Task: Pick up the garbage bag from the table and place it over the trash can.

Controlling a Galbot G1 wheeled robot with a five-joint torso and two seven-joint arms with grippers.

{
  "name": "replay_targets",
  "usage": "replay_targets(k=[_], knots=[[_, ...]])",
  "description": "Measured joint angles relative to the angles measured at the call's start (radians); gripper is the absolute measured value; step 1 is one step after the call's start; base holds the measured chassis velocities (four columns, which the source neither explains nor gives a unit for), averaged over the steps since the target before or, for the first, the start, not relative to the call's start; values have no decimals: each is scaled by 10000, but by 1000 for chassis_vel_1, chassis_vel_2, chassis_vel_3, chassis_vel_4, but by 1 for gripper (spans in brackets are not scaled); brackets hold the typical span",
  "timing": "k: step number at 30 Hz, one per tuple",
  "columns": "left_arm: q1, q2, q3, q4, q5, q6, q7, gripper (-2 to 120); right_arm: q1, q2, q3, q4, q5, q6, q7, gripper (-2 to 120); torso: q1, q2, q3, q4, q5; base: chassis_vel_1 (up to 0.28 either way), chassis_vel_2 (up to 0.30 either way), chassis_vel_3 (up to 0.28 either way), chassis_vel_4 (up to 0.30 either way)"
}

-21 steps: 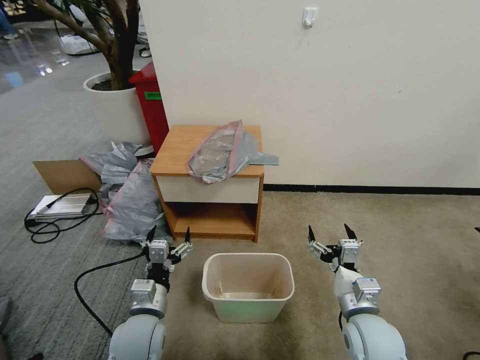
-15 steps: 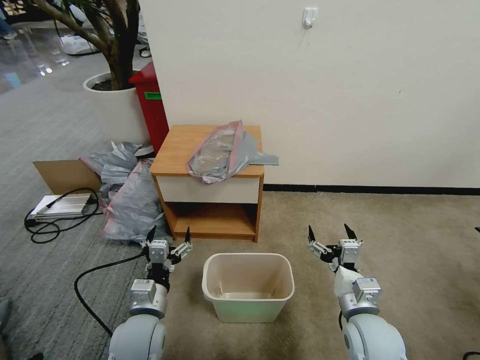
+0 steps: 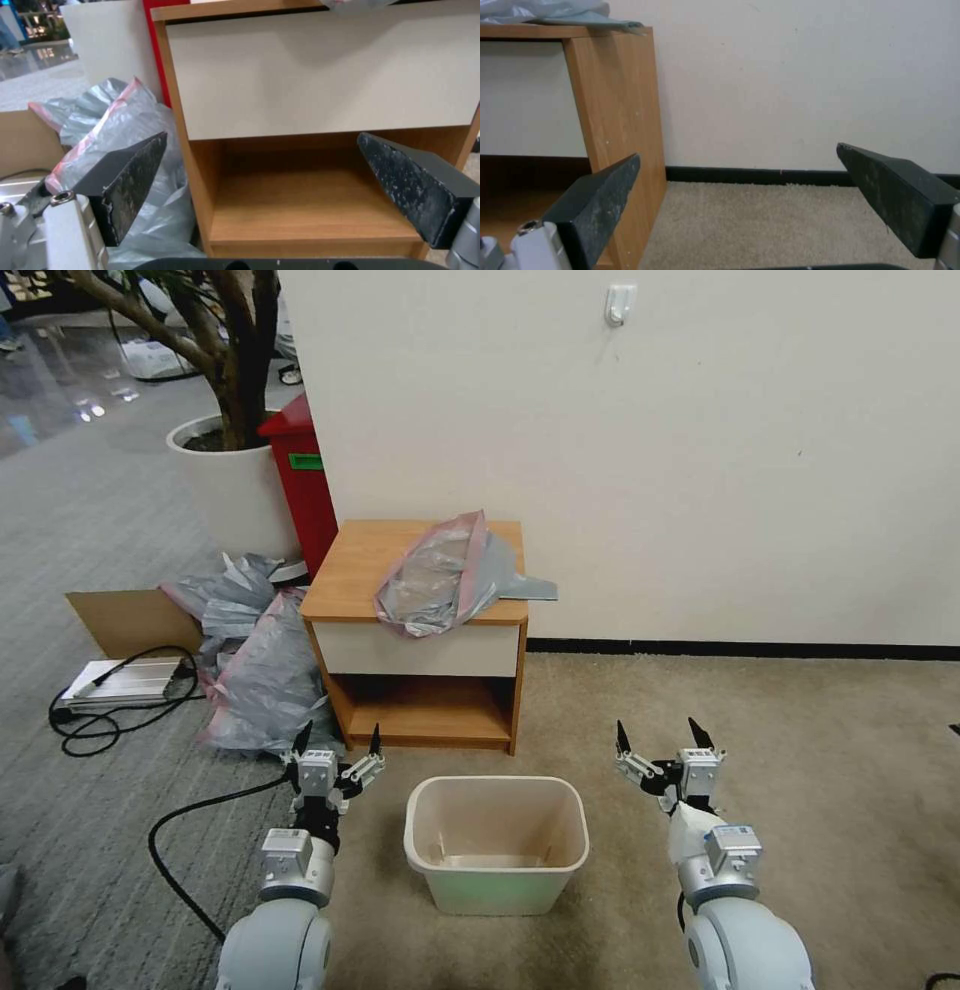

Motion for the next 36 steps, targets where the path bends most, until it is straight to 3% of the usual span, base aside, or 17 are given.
replay_targets(k=[6,9,11,16,18,20,24,25,26,36], knots=[[7,63,-9,-17,-36,1,-1,95,-1,-19,-3,42,61,0,32,100,0,0,0,0,0,0,0,0,0],[99,577,-119,-278,-431,50,-174,95,-1,-229,-3,575,723,-12,284,100,0,0,0,-1,0,0,0,0,0],[245,1352,-285,-667,-1007,129,-458,95,-36,-585,-51,1312,1571,-142,596,100,0,0,0,2,-9,0,0,0,0],[553,3015,-633,-1472,-2308,263,-1040,98,25,-876,-689,1407,2649,-491,918,100,0,0,0,-1,0,0,0,0,0],[592,3114,-533,-1416,-2481,217,-1028,98,106,-911,-799,1342,2856,-503,919,100,0,0,-2,0,16,0,0,0,0],[664,3177,-181,-1138,-2736,87,-1010,98,419,-1037,-1086,1057,3519,-538,923,100,1,0,1,1,-20,0,0,0,0],[700,3165,-97,-1064,-2761,-28,-1060,98,833,-1117,-1398,719,4235,-567,923,100,0,0,0,0,12,0,0,0,0],[759,3148,-77,-1026,-2759,-93,-1066,98,1347,-1182,-1668,297,4884,-584,930,100,0,-1,1,0,-11,0,0,0,0],[805,3138,-104,-1022,-2735,-141,-1066,98,1961,-1224,-1962,-164,5605,-584,933,100,0,-1,1,0,4,0,0,0,0],[992,2932,-360,-1016,-2482,-183,-1082,98,4800,-1016,-3052,-2406,9189,-271,1067,100,0,0,1,0,-1,0,0,0,0]])
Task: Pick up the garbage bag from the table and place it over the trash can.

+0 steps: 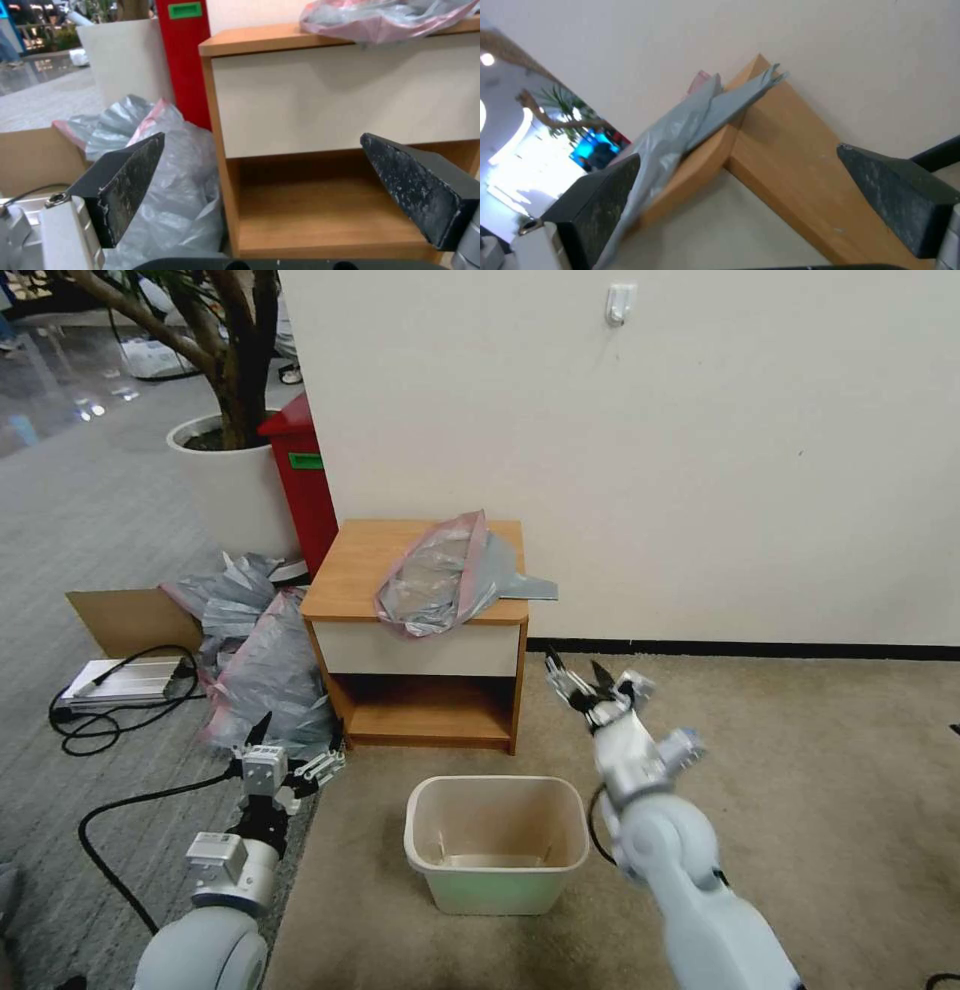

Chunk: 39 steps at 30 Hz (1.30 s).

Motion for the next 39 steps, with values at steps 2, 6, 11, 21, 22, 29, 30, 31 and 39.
replay_targets(k=[2,6,11,21,22,29,30,31,39], knots=[[31,-29,-54,14,32,-8,-2,98,358,80,-71,-313,391,44,36,100,0,0,1,0,0,0,0,0,0],[93,-89,-234,41,65,-21,-7,98,1184,278,-154,-1160,1123,139,69,100,0,0,0,0,1,0,0,0,0],[187,-211,-451,134,94,-37,-9,98,2187,606,-190,-2491,2179,399,-61,100,0,0,0,0,1,0,0,0,0],[262,-470,-402,331,317,-130,-10,98,2923,1151,-204,-3493,2208,733,-400,89,0,0,0,0,1,0,0,0,0],[278,-503,-399,337,333,-153,-9,98,2937,1160,-201,-3544,2167,765,-425,84,0,0,0,1,1,0,0,0,0],[379,-619,-376,474,499,-340,-10,98,2941,1149,-159,-3719,1851,947,-557,60,0,0,-1,0,2,0,0,0,0],[390,-651,-360,490,514,-349,-10,98,2943,1150,-140,-3737,1840,959,-557,55,0,-1,0,0,2,0,0,0,0],[397,-684,-337,494,526,-354,-12,98,2951,1152,-124,-3746,1835,968,-557,50,0,0,-1,-1,2,0,0,0,0],[386,-793,-154,551,653,-361,-37,98,3035,1155,-72,-3758,1824,989,-557,24,0,0,-1,0,2,0,0,0,0]])
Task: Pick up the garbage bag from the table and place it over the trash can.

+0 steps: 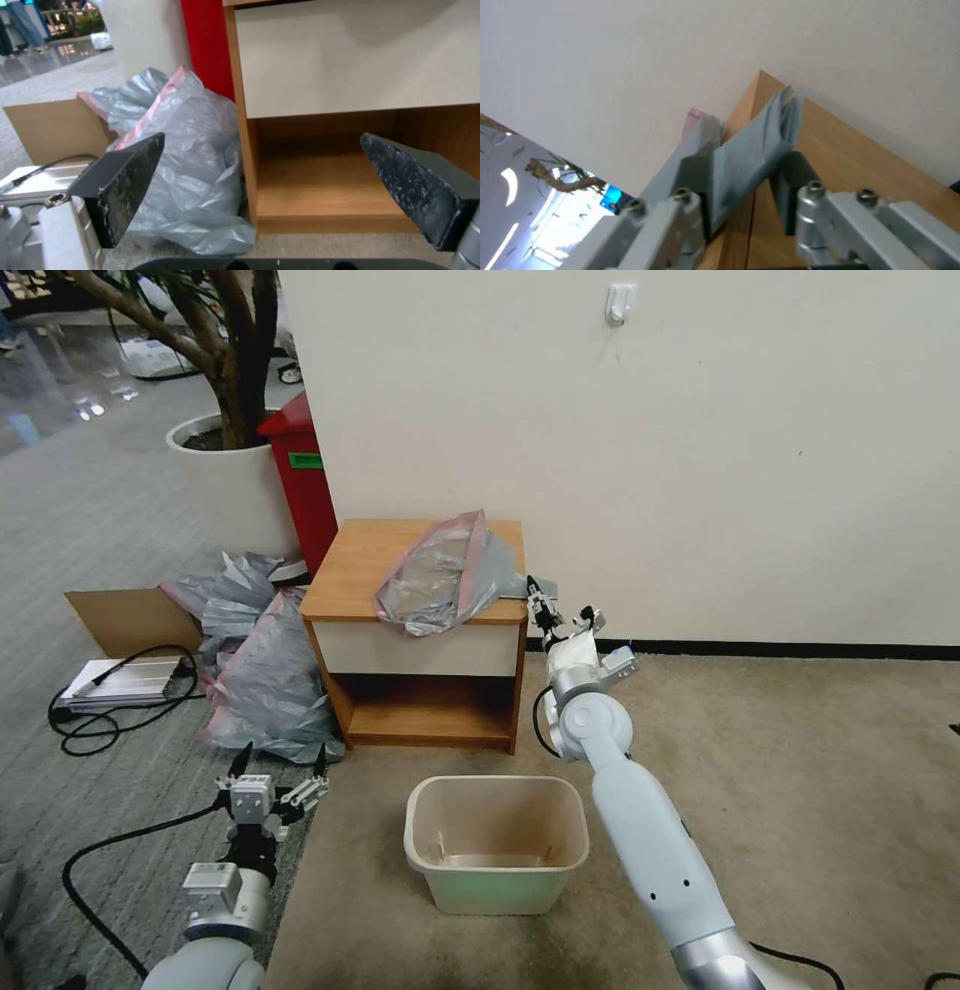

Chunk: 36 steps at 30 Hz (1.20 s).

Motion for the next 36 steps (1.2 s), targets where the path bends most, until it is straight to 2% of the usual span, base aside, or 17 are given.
replay_targets(k=[2,4,6,14,22,25,27,29,30,33,34,36], knots=[[-15,-5,24,12,7,0,-14,98,0,-12,4,0,-3,5,0,14,0,0,1,-1,0,0,0,0,0],[-23,4,35,12,3,3,-25,98,0,-15,6,-2,-4,6,-1,12,0,0,0,0,0,0,0,0,0],[-84,85,56,53,-10,19,-75,98,53,-54,8,-21,-3,9,-2,0,0,0,0,0,1,0,0,0,0],[-8,-125,180,198,45,-15,-235,97,-27,-133,101,-138,-44,10,-111,0,0,0,0,0,0,0,0,0,0],[-16,-241,-110,138,-5,-105,-295,97,-557,-275,-226,949,117,-62,310,0,0,1,0,1,0,0,0,0,0],[-69,-417,-591,-43,-333,-142,-314,97,-1021,-541,-660,1880,76,-212,894,0,0,1,-1,-1,-2,0,0,0,0],[-92,-457,-720,-91,-453,-143,-334,97,-1086,-614,-765,2006,28,-218,981,0,0,0,-1,0,-1,0,0,0,0],[-162,-517,-1103,-236,-825,-136,-480,97,-1329,-919,-1173,2615,-123,-285,1688,0,0,0,0,0,0,0,0,0,0],[-162,-517,-1103,-236,-825,-136,-480,97,-1329,-919,-1173,2615,-123,-285,1688,0,0,0,0,0,0,0,0,0,0],[-164,-472,-1360,-388,-1044,-130,-581,98,-1667,-1230,-1700,3645,-333,-626,3269,0,1,1,-2,0,-1,0,0,0,0],[-164,-472,-1360,-388,-1044,-130,-581,98,-1667,-1230,-1700,3645,-333,-626,3269,0,1,1,-2,0,-1,0,0,0,0],[-149,-461,-1388,-418,-1063,-130,-607,98,-1880,-1400,-1984,4149,-433,-857,4045,0,0,0,-1,1,0,0,0,0,0]])
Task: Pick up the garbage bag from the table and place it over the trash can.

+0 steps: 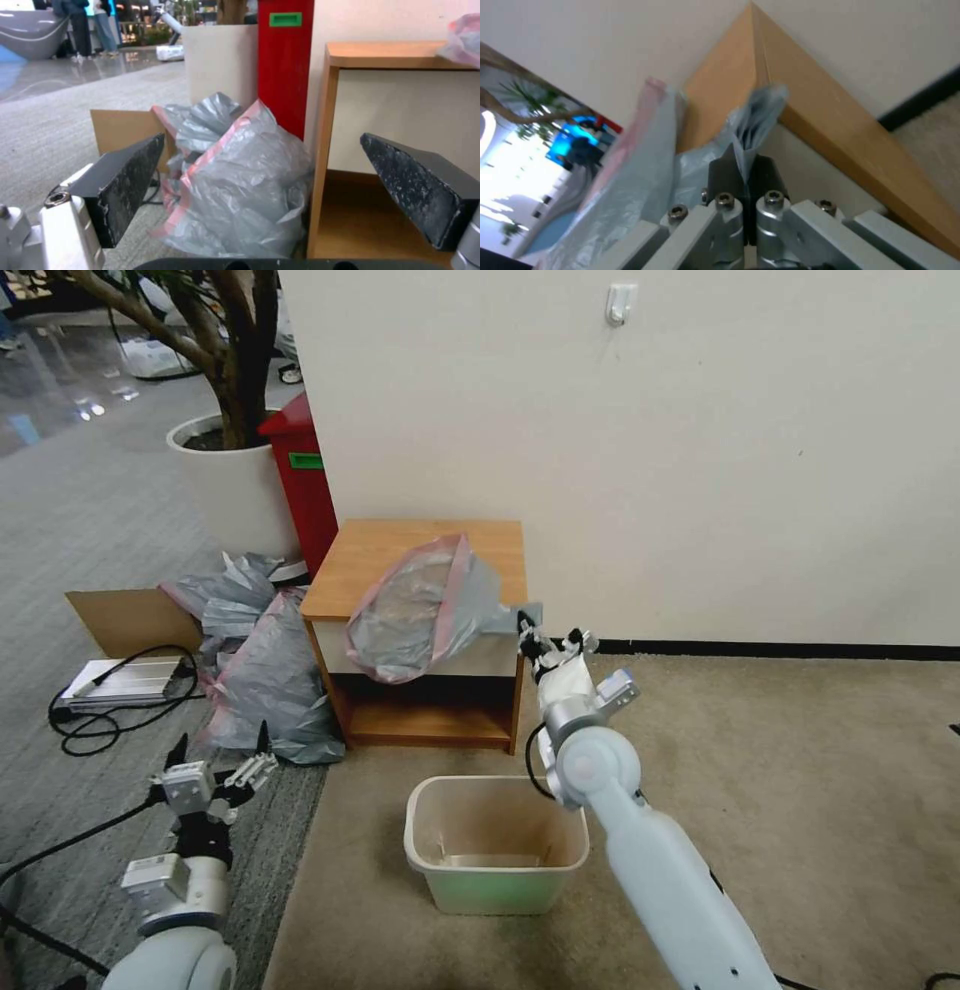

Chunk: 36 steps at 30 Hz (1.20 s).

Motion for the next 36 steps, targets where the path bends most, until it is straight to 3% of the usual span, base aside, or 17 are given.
replay_targets(k=[7,10,12,14,19,36], knots=[[-78,-18,120,25,8,12,-35,97,-673,-699,-779,1179,-306,-619,1609,0,0,0,0,-1,0,0,0,0,0],[-124,-10,206,99,27,25,-42,98,-1345,-1399,-1239,1961,-326,-962,2086,0,0,0,-1,-1,0,0,0,0,0],[-127,-9,211,105,29,25,-42,98,-1381,-1447,-1266,2000,-326,-983,2096,0,0,0,0,-2,1,0,0,0,0],[-184,2,326,202,65,35,-44,97,-1848,-2144,-1516,2496,-327,-1309,2155,0,0,0,0,-2,1,0,0,0,0],[-234,-31,518,239,158,82,-44,97,-2233,-2848,-1645,2888,-318,-1893,1847,0,0,1,0,-2,0,0,0,0,0],[-29,-156,1189,344,825,191,-41,97,-3352,-3462,-2648,3351,-1151,-2245,1663,0,0,0,0,-1,0,0,0,0,0]])
